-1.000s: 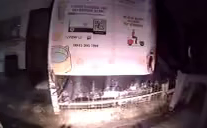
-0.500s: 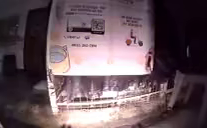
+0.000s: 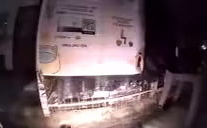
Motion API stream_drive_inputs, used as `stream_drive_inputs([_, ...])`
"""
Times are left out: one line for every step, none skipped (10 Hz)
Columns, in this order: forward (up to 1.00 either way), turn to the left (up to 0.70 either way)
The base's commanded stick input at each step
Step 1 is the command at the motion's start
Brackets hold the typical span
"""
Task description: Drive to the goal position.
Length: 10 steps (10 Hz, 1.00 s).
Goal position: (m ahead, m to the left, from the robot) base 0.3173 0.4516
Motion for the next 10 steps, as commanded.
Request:
stream_drive_inputs([0.0,-0.45])
stream_drive_inputs([0.0,-0.45])
stream_drive_inputs([0.0,-0.45])
stream_drive_inputs([0.0,-0.45])
stream_drive_inputs([0.0,-0.45])
stream_drive_inputs([0.0,-0.45])
stream_drive_inputs([0.0,-0.45])
stream_drive_inputs([0.0,-0.45])
stream_drive_inputs([0.0,-0.45])
stream_drive_inputs([0.0,-0.45])
